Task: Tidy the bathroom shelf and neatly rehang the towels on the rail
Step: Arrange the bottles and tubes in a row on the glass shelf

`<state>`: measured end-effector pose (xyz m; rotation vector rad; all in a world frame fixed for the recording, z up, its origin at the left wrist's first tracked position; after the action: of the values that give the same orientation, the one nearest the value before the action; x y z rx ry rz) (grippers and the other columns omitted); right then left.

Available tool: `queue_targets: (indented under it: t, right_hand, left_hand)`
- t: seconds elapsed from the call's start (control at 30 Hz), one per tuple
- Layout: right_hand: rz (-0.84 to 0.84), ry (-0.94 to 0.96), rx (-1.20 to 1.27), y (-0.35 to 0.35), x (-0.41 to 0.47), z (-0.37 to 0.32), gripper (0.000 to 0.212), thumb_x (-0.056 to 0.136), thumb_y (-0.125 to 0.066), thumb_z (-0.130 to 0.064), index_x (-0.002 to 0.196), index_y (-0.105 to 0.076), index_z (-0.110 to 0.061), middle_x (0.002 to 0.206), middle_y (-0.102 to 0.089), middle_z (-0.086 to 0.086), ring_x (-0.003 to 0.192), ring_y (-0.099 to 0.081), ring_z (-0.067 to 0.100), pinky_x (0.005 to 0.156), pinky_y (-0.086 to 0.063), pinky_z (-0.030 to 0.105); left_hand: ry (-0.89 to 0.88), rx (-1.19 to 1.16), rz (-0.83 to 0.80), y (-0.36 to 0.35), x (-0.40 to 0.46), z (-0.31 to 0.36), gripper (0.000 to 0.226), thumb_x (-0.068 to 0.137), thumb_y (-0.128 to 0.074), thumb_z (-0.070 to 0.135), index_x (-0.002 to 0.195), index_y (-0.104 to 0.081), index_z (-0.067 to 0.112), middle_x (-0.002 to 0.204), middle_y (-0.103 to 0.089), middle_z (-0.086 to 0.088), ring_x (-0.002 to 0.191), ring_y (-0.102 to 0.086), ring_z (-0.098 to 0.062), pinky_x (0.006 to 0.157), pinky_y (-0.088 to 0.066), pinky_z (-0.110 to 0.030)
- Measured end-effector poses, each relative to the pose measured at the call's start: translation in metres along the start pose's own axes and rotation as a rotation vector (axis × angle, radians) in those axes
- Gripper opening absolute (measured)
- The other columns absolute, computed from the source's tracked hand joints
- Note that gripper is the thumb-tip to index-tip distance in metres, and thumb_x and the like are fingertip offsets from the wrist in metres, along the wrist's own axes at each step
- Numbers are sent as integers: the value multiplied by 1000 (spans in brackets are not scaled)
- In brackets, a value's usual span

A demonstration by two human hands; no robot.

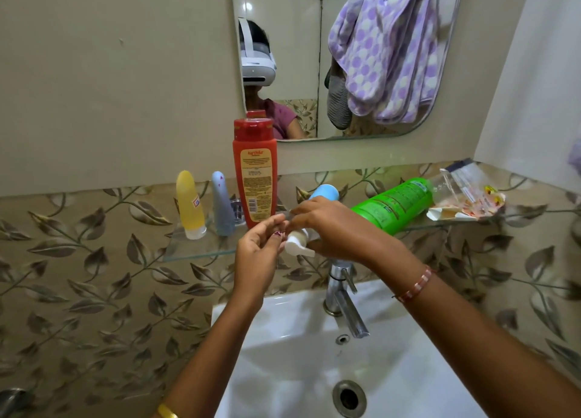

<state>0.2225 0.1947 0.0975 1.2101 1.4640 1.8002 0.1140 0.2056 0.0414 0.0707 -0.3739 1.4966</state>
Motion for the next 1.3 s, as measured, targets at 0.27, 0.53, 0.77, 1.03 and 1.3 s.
queue_targets:
  t: [0.27, 0.53, 0.77, 1.03, 1.3]
  right_hand:
    - [406, -139, 586, 63, 3, 35, 35, 77, -71, -16, 111, -64, -9, 105, -68, 8, 89, -59, 13, 83, -51, 35]
    - [634, -202, 1052, 87, 5, 62, 11, 84, -63, -15, 78, -63, -25, 80, -63, 4, 70, -60, 5, 56, -57, 28]
    - [604, -234, 1166, 81, 3, 65, 2, 81, -67, -21, 79, -66, -21, 86, -66, 9, 67, -64, 1, 55, -58, 25]
    - [393, -304, 1003, 37, 4, 55, 56, 68, -79, -15, 117, -54, -17, 106, -66, 14, 88, -63, 22, 75, -56, 36]
    - [404, -348, 883, 29, 13, 53, 58, 68, -78, -14, 120, -51, -11, 106, -63, 7, 96, -61, 25, 80, -54, 36]
  left_hand:
    - [-150, 187, -75, -14, 5, 26, 38, 88, -51, 1, 123, -54, 15, 118, -62, -2, 107, -58, -8, 91, -49, -17]
    - [-365, 527, -109, -39, 23, 47, 65, 79, -68, 17, 137, -38, 18, 133, -50, 1, 118, -47, -9, 97, -44, -26]
    - [-425, 449, -50, -41, 25, 47, 59, 70, -76, 13, 124, -51, 22, 112, -57, 5, 103, -56, -12, 84, -49, -21]
    - [-356, 305, -82, -45, 21, 41, 54, 72, -72, 8, 100, -47, 47, 97, -59, 21, 89, -58, 15, 69, -45, -2]
    - [-271, 408, -38, -37, 22, 17, 63, 84, -60, 4, 140, -34, 15, 135, -48, 3, 125, -46, -12, 101, -41, -25]
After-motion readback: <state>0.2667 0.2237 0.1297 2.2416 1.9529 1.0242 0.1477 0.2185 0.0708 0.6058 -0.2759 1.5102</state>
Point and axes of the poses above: each hand's wrist, its own x-axis towards the middle knuckle, its own y-axis out of the back of the hand, z = x × y, the point moved 6 cm from there along x, towards the middle knuckle
